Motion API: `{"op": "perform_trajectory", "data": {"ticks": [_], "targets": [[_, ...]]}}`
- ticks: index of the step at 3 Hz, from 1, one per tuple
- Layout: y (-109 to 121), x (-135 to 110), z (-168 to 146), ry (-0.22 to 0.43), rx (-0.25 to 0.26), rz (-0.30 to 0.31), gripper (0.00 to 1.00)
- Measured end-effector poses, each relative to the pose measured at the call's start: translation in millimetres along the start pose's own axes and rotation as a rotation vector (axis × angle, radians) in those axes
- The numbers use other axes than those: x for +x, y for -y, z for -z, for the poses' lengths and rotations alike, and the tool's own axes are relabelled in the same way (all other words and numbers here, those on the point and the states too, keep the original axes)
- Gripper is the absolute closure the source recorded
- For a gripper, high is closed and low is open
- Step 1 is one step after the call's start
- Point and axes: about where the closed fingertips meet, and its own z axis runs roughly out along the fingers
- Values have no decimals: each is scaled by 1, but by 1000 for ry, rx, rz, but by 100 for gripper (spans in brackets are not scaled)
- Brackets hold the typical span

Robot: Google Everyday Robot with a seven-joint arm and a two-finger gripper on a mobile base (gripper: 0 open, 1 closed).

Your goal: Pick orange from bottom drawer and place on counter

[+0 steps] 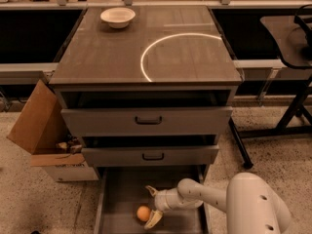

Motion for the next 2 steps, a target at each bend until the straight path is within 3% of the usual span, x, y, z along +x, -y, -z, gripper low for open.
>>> {"op": "perform_trajectory", "data": {"ticks": [2], "targets": [[4, 12, -31, -61, 9, 48, 3]]}}
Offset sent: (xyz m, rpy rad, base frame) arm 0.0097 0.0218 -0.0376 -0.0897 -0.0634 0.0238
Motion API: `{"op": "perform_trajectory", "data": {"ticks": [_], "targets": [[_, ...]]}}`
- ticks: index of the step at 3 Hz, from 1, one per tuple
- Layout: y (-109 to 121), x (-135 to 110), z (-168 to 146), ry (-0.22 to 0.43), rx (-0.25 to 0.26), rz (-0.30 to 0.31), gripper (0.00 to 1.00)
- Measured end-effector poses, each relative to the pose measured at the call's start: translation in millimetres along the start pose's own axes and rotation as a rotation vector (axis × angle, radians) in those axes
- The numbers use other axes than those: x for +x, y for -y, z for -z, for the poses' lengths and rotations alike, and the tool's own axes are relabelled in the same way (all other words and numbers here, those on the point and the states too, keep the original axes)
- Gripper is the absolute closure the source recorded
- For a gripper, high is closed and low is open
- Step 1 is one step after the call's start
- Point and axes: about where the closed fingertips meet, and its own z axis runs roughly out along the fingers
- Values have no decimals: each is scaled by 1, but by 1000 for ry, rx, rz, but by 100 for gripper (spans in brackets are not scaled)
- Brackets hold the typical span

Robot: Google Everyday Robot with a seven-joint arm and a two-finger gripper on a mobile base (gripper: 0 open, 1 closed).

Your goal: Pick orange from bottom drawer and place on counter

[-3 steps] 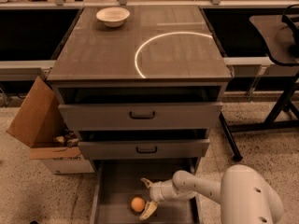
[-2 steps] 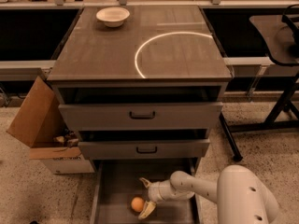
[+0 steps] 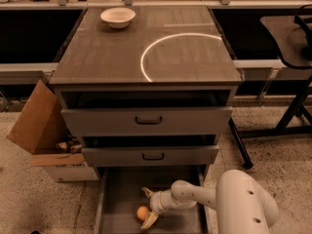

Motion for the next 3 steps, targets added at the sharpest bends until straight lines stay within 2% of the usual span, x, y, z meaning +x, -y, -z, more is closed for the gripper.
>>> {"op": "perform_trajectory", "data": {"ticks": [1, 3], "targets": [[-1, 6, -9, -20, -6, 1, 27], [-4, 15, -3, -40, 3, 3, 73]]}}
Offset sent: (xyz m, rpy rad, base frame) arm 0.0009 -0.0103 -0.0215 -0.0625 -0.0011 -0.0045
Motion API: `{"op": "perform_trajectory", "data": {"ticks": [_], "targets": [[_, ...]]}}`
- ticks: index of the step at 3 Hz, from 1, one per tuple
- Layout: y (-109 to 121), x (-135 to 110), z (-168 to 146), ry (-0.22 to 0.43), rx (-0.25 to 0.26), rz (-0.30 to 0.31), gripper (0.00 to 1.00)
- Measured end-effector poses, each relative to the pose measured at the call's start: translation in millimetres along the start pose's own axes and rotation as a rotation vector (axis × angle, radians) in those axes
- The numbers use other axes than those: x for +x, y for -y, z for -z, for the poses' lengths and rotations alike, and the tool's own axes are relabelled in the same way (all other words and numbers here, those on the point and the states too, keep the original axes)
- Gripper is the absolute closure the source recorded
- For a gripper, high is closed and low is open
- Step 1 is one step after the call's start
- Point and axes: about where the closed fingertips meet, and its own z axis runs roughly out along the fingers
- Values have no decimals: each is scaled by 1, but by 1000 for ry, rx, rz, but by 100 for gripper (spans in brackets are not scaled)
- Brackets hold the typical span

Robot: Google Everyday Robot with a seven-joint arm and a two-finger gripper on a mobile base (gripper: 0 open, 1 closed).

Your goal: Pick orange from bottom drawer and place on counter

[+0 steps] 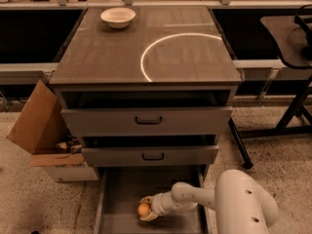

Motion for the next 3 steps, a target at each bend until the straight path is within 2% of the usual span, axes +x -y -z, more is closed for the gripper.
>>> {"op": "perform_trajectory", "data": {"ticks": [1, 2, 3], "targets": [[-1, -19, 31, 75, 19, 29, 96], [17, -34, 91, 182, 72, 56, 100], [44, -54, 177, 324, 97, 95, 100]]}}
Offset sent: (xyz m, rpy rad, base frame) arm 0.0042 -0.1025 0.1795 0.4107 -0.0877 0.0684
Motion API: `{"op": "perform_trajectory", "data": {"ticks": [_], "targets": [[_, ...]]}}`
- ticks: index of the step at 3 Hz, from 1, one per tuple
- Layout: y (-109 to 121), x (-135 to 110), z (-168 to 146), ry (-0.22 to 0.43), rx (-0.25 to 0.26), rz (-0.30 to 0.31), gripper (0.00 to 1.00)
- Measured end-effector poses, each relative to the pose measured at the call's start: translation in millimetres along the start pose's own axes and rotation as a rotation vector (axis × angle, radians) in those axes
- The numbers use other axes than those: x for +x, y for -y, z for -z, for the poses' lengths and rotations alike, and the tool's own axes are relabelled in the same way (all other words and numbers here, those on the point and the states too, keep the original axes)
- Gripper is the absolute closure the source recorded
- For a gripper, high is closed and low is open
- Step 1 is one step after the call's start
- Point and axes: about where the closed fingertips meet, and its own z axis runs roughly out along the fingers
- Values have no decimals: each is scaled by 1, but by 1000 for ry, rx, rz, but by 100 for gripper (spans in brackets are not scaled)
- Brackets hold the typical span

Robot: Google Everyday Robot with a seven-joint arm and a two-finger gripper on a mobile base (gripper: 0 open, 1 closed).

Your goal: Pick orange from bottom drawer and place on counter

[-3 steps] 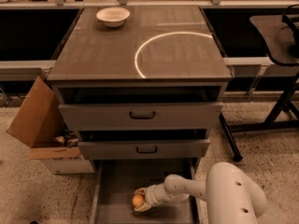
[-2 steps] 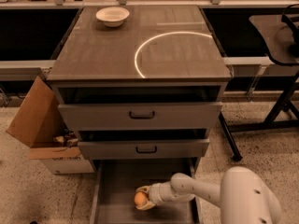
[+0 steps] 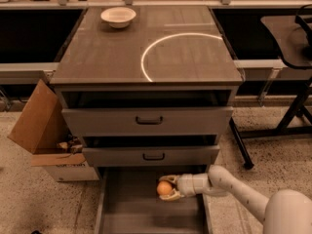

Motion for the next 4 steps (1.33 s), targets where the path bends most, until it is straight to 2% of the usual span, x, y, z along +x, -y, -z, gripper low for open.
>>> {"op": "perform_trajectory", "data": {"ticks": [1, 2, 4], "targets": [[9, -39, 39, 96, -45, 35, 100], [9, -78, 77, 161, -56, 88, 100], [10, -90, 84, 172, -58, 112, 100]]}}
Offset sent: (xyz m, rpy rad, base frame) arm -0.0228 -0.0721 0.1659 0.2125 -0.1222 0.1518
